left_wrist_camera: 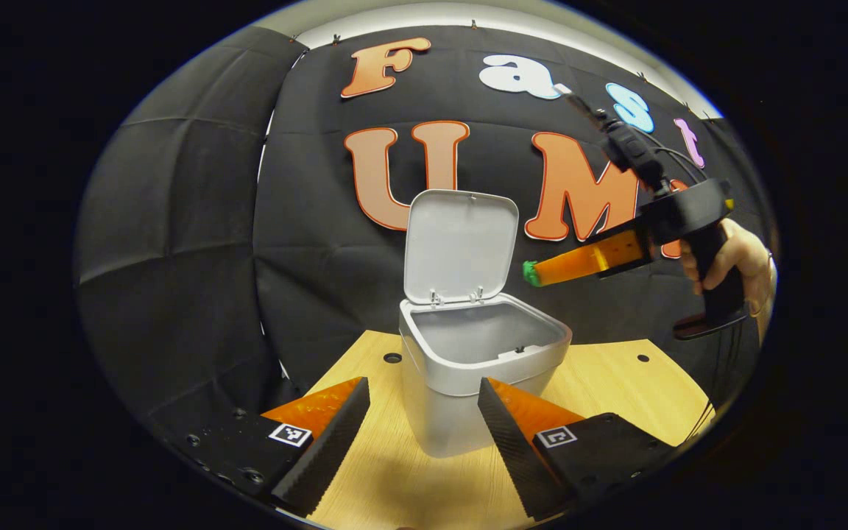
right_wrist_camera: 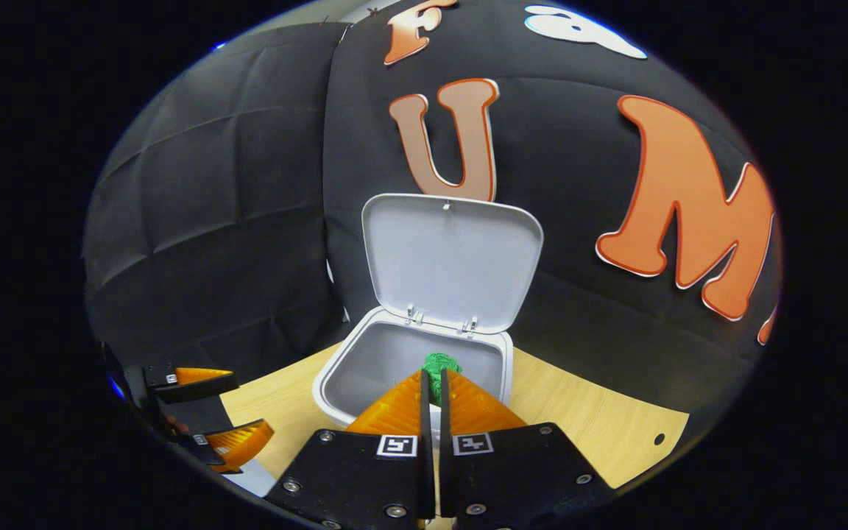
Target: Press the lid of the desktop garbage bin to open it, pick up the crumpled paper on the desktop and throw it into the bin, then pick up the pop can on the desktop and drop it into the bin, and finally close the garbage bin lid.
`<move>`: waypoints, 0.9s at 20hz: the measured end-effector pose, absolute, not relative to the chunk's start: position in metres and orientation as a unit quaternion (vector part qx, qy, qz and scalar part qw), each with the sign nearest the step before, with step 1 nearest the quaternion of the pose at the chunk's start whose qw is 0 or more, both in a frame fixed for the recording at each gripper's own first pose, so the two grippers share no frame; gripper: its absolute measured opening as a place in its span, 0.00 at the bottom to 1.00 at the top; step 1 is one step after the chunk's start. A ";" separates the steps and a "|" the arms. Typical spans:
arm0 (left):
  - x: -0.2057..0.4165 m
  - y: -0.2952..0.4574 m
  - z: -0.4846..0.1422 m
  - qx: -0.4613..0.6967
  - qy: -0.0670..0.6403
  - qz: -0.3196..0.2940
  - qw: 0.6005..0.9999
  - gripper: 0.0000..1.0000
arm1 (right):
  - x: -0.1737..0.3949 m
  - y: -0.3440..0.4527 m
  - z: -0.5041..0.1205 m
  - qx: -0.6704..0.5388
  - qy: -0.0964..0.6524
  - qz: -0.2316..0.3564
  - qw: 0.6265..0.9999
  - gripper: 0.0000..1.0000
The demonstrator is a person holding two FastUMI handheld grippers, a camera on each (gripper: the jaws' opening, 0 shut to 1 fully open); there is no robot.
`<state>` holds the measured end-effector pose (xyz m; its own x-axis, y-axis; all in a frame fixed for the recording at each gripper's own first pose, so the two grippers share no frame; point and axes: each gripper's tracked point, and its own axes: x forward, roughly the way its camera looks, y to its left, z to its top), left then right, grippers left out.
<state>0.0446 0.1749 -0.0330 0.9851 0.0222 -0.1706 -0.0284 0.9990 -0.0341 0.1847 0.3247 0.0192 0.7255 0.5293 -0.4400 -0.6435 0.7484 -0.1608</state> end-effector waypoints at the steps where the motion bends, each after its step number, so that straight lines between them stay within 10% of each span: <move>1: 0.044 0.179 -0.032 -0.017 0.084 0.013 0.996 0.94 | 0.188 0.333 0.009 -0.150 0.199 0.321 0.914 0.03; 9: 0.040 0.200 -0.036 -0.016 0.089 0.019 0.996 0.94 | 0.197 0.350 -0.011 -0.149 0.221 0.315 0.911 0.19; 13: 0.041 0.203 -0.033 -0.018 0.085 0.018 0.996 0.94 | 0.204 0.344 -0.004 -0.118 0.218 0.302 0.920 0.94; 18: 0.044 0.198 -0.031 -0.018 0.084 0.010 0.996 0.94 | 0.197 0.333 0.007 -0.100 0.213 0.303 0.924 0.95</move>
<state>0.0436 0.1982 -0.0308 0.9857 0.0174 -0.1678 -0.0236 0.9991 -0.0350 0.1971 0.3334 0.0069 0.7256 0.5174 -0.4537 -0.6022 0.7964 -0.0548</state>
